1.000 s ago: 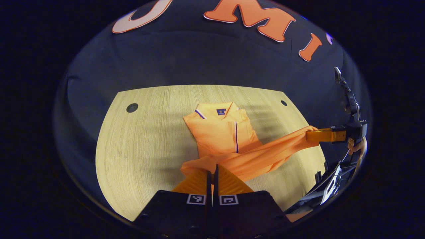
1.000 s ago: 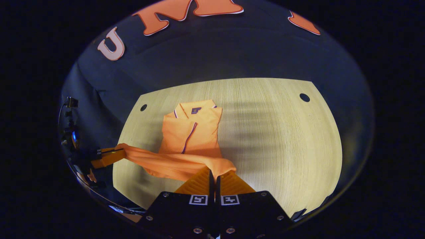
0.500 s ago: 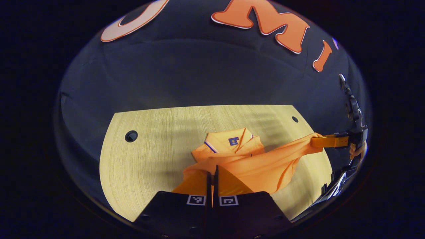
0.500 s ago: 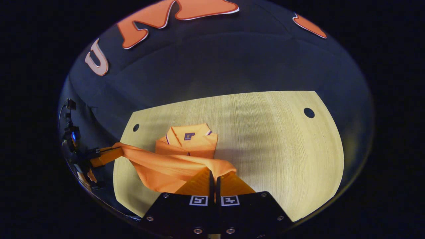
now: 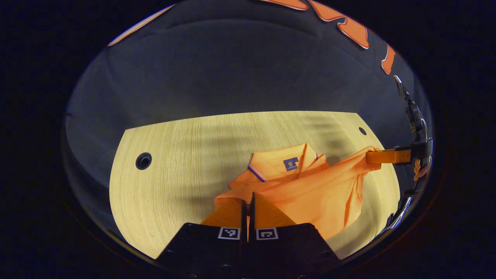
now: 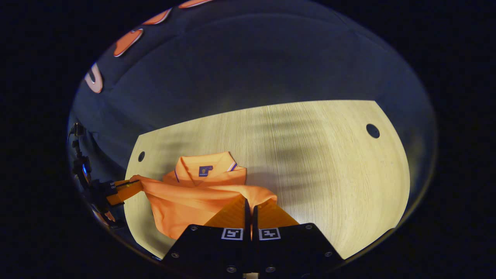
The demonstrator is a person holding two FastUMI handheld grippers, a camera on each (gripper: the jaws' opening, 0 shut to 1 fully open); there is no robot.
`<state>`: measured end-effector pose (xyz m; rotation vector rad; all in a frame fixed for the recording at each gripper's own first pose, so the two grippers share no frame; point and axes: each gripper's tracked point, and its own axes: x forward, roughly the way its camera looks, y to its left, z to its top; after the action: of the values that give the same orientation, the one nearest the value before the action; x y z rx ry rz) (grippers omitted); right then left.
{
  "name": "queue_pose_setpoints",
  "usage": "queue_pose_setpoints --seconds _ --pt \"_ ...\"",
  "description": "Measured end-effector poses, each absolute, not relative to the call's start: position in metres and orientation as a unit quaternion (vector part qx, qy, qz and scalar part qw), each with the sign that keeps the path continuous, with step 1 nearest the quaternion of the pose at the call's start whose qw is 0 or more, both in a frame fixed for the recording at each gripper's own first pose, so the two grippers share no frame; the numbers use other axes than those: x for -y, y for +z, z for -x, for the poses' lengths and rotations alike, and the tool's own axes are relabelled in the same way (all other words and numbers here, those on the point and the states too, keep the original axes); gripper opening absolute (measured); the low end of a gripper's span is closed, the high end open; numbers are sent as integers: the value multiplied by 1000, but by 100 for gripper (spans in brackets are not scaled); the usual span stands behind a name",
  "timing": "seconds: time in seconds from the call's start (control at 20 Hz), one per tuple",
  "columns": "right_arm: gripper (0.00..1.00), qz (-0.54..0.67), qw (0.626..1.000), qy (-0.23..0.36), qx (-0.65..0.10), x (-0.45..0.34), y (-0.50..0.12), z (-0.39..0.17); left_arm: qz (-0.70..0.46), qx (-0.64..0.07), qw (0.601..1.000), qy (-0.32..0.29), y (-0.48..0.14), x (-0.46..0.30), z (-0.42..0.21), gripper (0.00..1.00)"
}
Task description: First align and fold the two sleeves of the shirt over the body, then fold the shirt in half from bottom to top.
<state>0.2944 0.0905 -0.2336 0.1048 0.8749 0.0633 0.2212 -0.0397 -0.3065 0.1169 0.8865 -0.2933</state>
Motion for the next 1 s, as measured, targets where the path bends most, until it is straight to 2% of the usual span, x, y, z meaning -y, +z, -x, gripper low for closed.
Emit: queue_pose_setpoints --seconds 0.25,0.35,0.5,0.55,0.7,1.0 --pt "5 -63 904 10 -422 -94 -252 -313 -65 -442 888 -106 -335 31 -236 4" --pt "33 -53 904 5 -424 -92 -258 -313 -61 -437 892 -102 -337 31 -239 20" --pt "83 -29 909 0 -416 -89 -257 -311 -50 -426 898 -101 -332 32 -238 99" --pt "99 -24 911 0 -412 -88 -252 -309 -54 -420 901 -93 -329 31 -238 98" --pt "99 -17 921 -1 -388 -90 -232 -306 -60 -382 919 -77 -319 31 -246 98" --pt "99 0 958 11 -288 -98 -157 -292 -55 -277 956 -72 -244 43 -244 98"
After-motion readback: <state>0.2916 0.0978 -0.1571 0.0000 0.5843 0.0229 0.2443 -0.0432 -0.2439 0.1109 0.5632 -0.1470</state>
